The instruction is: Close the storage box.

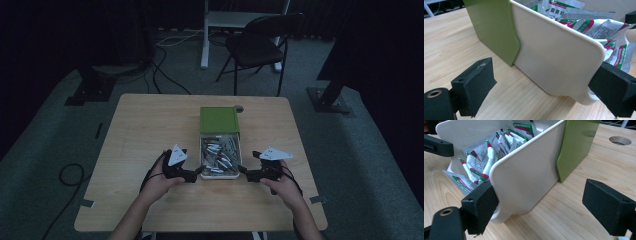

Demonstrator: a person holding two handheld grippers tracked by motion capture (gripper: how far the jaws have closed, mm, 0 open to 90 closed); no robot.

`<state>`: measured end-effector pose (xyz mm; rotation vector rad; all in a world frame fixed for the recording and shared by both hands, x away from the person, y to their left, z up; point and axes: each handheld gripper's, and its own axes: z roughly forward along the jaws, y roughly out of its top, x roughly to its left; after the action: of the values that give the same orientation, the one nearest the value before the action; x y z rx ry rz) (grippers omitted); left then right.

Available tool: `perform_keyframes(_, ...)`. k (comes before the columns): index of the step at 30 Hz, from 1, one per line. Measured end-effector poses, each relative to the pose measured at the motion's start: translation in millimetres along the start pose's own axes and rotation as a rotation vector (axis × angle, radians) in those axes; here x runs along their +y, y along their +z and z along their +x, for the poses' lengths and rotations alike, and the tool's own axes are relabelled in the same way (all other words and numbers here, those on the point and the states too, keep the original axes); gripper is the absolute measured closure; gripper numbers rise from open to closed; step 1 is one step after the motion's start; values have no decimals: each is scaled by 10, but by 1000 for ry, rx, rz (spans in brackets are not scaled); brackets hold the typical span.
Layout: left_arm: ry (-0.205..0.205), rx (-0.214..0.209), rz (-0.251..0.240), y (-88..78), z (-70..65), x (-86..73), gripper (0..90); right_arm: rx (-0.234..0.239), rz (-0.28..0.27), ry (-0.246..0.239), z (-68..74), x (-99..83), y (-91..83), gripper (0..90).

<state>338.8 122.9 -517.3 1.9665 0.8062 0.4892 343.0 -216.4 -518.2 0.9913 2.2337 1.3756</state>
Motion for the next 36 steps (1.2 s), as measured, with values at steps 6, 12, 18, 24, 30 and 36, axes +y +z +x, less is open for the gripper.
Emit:
perform_keyframes(6, -1, 17, 3, 0, 44, 10, 89, 2, 3, -6, 17, 14, 21, 132)
perform_keyframes(12, -1, 31, 6, 21, 88, 22, 89, -3, 6, -21, 22, 49, 57, 129)
perform_keyframes(18, -3, 40, 4, 42, 84, 25, 89, -12, 8, -22, 8, 66, 69, 130)
perform_keyframes(24, -3, 35, 13, 61, 93, 46, 89, -24, 12, -17, -6, 80, 72, 130)
perform_keyframes(30, 10, 39, 22, 82, 88, 77, 89, -37, 10, -9, -38, 92, 84, 130)
perform_keyframes(36, 3, 31, 27, 116, 96, 94, 89, -52, 10, 3, -77, 108, 97, 130)
